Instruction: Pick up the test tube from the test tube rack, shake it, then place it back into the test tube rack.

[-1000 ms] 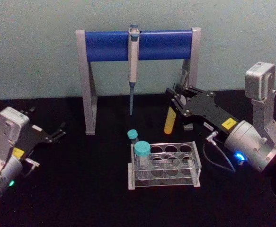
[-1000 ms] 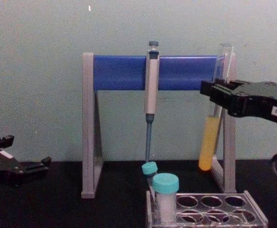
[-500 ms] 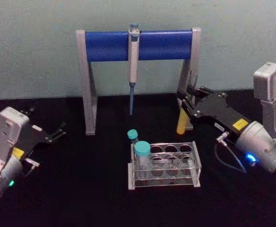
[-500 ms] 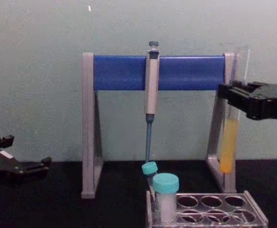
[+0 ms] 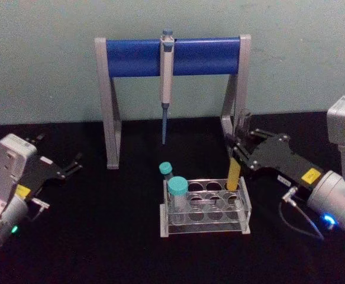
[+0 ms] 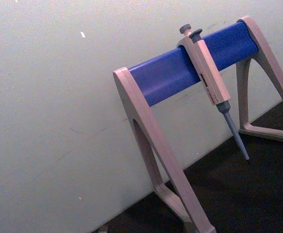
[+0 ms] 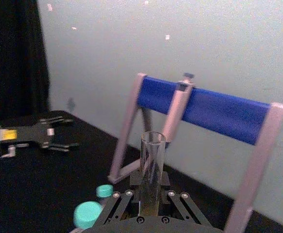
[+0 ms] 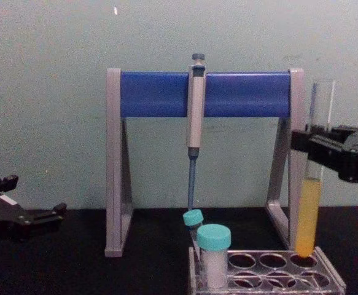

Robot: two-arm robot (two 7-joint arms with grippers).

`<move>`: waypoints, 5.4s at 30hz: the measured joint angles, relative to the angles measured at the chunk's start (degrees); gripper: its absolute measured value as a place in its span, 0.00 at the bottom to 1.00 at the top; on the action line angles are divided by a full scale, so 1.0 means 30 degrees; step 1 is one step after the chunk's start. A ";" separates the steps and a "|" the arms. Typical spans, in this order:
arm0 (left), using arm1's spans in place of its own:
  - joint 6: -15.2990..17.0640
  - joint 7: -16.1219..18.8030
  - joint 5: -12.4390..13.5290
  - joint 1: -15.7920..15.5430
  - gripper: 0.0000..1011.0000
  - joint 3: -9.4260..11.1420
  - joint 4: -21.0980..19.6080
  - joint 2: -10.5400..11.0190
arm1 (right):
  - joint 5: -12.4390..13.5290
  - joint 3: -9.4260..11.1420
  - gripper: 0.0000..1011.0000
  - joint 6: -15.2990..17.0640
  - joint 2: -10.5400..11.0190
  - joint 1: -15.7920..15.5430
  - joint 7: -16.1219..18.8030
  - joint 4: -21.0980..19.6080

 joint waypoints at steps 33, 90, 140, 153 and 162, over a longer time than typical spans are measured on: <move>0.0000 0.0000 0.0001 0.0000 0.99 0.0000 0.0000 0.0000 | 0.0765 -0.1589 0.23 -0.1177 -0.1171 0.2834 0.0529 0.2887; 0.0000 0.0000 0.0001 0.0000 0.99 -0.0001 0.0002 0.0001 | 0.0905 -0.1406 0.23 -0.1059 -0.1121 0.2557 0.0660 0.2655; 0.0000 0.0000 0.0000 0.0000 0.99 -0.0001 0.0001 0.0000 | 0.2106 -0.3167 0.23 -0.1389 0.0033 0.2753 0.2563 0.3362; 0.0000 -0.0001 0.0000 0.0000 0.99 -0.0001 0.0002 0.0000 | 0.1875 -0.3359 0.23 -0.1245 -0.0050 0.2817 0.2523 0.3750; 0.0001 0.0000 0.0002 -0.0001 0.99 -0.0001 0.0002 0.0001 | 0.1759 -0.3533 0.23 -0.1133 -0.0214 0.2933 0.2562 0.4177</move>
